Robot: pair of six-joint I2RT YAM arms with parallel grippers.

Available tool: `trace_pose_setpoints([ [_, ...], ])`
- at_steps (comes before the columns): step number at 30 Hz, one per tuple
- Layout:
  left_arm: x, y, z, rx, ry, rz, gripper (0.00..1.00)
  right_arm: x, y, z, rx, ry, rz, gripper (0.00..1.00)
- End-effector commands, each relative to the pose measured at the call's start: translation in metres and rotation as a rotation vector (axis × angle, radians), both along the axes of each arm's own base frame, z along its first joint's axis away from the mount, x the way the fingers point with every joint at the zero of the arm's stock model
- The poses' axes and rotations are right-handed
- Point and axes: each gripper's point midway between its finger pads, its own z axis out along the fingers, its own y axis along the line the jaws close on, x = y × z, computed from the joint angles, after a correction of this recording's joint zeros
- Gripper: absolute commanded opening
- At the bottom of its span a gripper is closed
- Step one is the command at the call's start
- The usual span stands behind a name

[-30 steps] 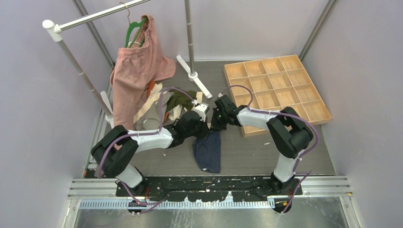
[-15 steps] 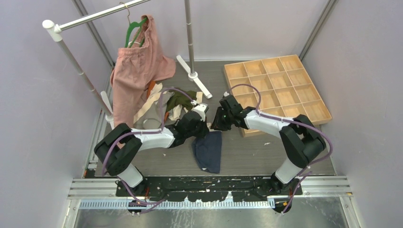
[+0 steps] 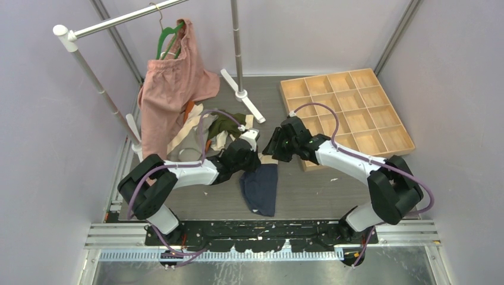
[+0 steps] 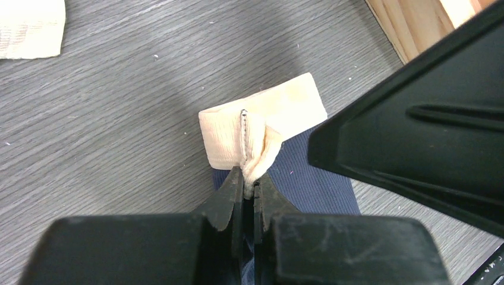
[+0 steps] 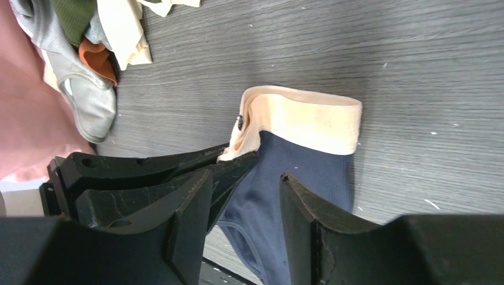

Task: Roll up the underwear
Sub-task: Fold the underwear at the center of the board.

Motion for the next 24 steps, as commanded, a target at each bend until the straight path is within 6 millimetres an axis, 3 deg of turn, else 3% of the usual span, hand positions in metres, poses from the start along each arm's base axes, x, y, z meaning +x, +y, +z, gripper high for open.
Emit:
trace_pose_setpoints([
  [1, 0.01, -0.008, 0.015, -0.026, -0.05, 0.005, 0.01, 0.01, 0.019, 0.009, 0.112, 0.026, -0.046, 0.53],
  [11, 0.01, -0.009, 0.013, -0.022, -0.048, -0.003, 0.01, 0.014, 0.037, -0.003, 0.154, 0.088, -0.021, 0.54],
  [24, 0.009, -0.011, 0.013, -0.025, -0.047, -0.014, 0.01, 0.021, 0.047, -0.017, 0.13, 0.117, 0.012, 0.42],
])
